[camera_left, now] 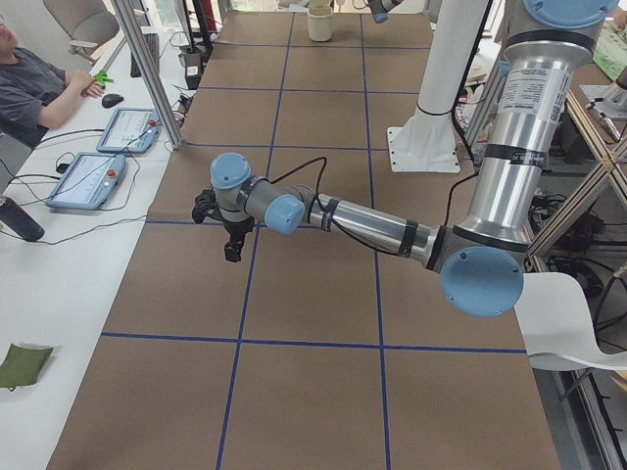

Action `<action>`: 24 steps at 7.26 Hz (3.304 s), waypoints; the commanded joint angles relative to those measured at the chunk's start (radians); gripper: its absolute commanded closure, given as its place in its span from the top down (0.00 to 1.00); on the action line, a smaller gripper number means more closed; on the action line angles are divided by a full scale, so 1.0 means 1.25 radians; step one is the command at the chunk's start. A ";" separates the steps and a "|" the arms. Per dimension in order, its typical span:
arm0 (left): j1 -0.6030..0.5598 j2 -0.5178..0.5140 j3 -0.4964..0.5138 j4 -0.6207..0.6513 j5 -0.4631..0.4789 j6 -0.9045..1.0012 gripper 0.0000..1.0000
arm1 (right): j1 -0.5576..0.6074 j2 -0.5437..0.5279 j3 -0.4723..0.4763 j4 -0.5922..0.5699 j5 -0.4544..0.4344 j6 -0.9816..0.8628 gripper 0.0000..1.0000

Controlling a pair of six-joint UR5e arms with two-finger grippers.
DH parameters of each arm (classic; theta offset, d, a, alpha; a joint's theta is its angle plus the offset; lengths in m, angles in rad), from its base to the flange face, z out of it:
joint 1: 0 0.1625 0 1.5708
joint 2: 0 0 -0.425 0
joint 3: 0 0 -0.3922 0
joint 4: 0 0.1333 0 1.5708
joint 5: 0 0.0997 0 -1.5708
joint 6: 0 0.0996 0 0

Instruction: Left arm hands cup to right arm to dump lemon

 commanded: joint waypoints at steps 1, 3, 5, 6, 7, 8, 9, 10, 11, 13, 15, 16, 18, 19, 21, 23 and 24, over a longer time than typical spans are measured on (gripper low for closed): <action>0.000 0.000 -0.001 0.000 0.000 0.000 1.00 | 0.000 0.001 -0.005 -0.003 -0.011 0.033 0.32; 0.000 0.001 -0.001 0.000 0.000 0.000 1.00 | 0.000 0.001 -0.006 -0.003 -0.011 0.030 0.32; 0.000 0.002 0.000 0.000 0.000 0.000 1.00 | 0.000 0.021 0.000 -0.006 -0.002 -0.041 0.29; 0.001 0.010 0.000 0.000 0.000 0.000 1.00 | 0.000 0.024 0.008 -0.008 -0.002 -0.150 0.29; 0.002 0.012 0.000 0.000 0.000 0.000 1.00 | -0.001 0.026 0.012 -0.008 0.000 -0.235 0.28; 0.002 0.012 0.000 0.000 -0.001 0.000 1.00 | -0.001 0.031 0.011 -0.008 0.015 -0.335 0.27; 0.002 0.012 0.002 0.001 -0.001 0.000 1.00 | -0.001 0.045 0.010 -0.014 0.053 -0.451 0.25; 0.002 0.013 0.003 0.001 -0.001 -0.001 1.00 | -0.001 0.047 0.030 -0.044 0.097 -0.547 0.25; 0.002 0.015 0.003 0.001 -0.001 -0.004 1.00 | -0.001 0.047 0.073 -0.104 0.153 -0.668 0.24; 0.002 0.016 0.003 0.004 -0.002 -0.005 1.00 | -0.001 0.047 0.135 -0.212 0.276 -0.921 0.23; 0.003 0.015 0.003 0.011 -0.002 -0.005 1.00 | -0.004 0.055 0.153 -0.299 0.384 -1.140 0.24; 0.003 0.015 0.003 0.011 -0.002 -0.006 1.00 | -0.002 0.058 0.185 -0.375 0.450 -1.214 0.24; 0.003 0.015 0.000 0.012 -0.005 -0.010 1.00 | -0.002 0.059 0.245 -0.554 0.527 -1.453 0.27; 0.005 0.011 -0.001 0.012 -0.006 -0.011 1.00 | -0.004 0.059 0.246 -0.602 0.560 -1.559 0.32; 0.006 0.000 -0.005 0.012 -0.007 -0.026 1.00 | 0.023 0.136 0.253 -0.724 0.650 -1.751 0.32; 0.007 -0.012 -0.028 0.011 -0.041 -0.061 1.00 | 0.025 0.221 0.255 -0.804 0.653 -1.912 0.32; 0.008 -0.020 -0.040 0.009 -0.089 -0.064 1.00 | 0.023 0.271 0.256 -0.842 0.648 -1.945 0.32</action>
